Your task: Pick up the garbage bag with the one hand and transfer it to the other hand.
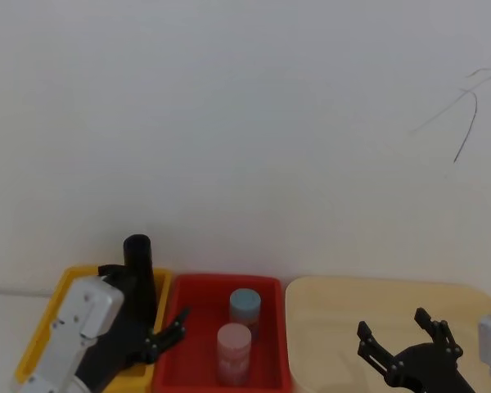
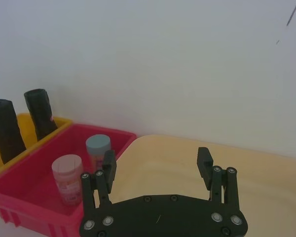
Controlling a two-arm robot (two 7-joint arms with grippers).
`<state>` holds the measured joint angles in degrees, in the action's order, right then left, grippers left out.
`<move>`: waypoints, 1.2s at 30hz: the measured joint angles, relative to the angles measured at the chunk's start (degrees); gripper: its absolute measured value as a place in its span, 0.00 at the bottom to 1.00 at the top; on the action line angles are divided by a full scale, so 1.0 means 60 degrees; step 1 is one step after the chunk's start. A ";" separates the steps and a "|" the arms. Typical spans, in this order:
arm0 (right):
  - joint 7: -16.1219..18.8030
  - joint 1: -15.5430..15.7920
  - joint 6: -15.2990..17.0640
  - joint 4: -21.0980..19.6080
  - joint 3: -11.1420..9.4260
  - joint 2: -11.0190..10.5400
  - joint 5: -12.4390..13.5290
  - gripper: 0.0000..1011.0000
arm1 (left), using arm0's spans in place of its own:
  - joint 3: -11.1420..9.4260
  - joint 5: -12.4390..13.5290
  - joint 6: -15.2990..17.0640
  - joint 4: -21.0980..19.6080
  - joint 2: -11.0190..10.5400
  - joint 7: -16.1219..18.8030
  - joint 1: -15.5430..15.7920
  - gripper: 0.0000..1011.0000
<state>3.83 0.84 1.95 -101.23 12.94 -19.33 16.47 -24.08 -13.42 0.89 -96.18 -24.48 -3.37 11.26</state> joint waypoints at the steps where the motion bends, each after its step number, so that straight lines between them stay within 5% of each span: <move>1: 0.0000 0.0000 0.0000 0.0000 0.0000 0.0000 0.0000 0.99 | 0.0080 -0.0088 0.0002 -0.0081 -0.0089 -0.0075 -0.0091 0.99; 17: 0.0000 0.0000 0.0000 0.0000 0.0000 0.0000 0.0000 0.99 | 0.1101 -0.0934 0.0330 -0.0506 -0.0919 -0.0619 -0.0851 0.99; 36: 0.0000 0.0000 0.0000 0.0000 0.0000 0.0000 0.0000 0.99 | 0.1384 -0.1399 0.1298 0.0064 -0.0958 -0.1123 -0.0287 0.99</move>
<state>3.82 0.84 1.95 -101.23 12.94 -19.34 16.46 -15.78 -21.81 8.68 -95.80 -30.22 -10.11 9.54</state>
